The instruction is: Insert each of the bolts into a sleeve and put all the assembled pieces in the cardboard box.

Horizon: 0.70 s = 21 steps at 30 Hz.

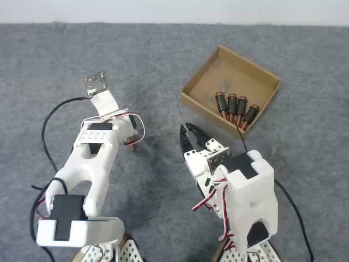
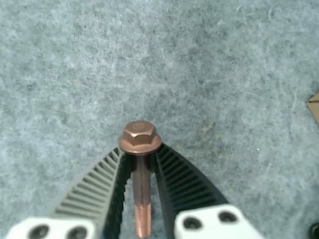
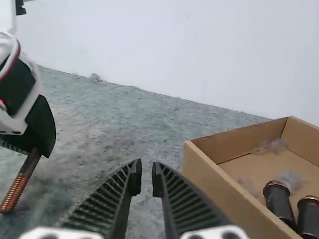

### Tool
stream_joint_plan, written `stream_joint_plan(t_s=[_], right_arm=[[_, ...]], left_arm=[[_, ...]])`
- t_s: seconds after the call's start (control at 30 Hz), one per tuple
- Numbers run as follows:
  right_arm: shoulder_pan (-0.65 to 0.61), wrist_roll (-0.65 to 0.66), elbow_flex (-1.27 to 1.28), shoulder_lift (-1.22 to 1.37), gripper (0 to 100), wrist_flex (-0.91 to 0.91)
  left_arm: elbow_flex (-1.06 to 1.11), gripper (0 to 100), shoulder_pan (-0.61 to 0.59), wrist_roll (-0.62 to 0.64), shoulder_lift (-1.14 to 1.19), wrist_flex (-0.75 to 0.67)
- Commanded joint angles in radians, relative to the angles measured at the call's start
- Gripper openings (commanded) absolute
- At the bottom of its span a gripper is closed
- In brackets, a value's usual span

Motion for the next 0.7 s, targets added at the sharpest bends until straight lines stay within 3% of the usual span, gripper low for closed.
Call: stream_joint_plan(t_s=[0.0,0.3,0.43,0.57,0.67], right_arm=[[-0.005,-0.008,0.028,-0.022,0.6,-0.025],[0.001,-0.003,0.247,-0.274,0.6,-0.022],[0.061,-0.003,0.267,-0.400,0.6,-0.012],[0.084,0.011,0.265,-0.490,0.6,0.154],[0.101,0.114,0.264,-0.575,0.6,0.275]], left_arm=[[-0.010,1,-0.005,-0.015,-0.068,-0.028],[-0.012,1,-0.005,-0.015,-0.068,-0.028],[-0.012,1,-0.005,-0.015,-0.068,-0.028],[-0.012,1,-0.005,-0.015,-0.068,-0.028],[-0.012,1,-0.005,-0.015,-0.068,-0.028]])
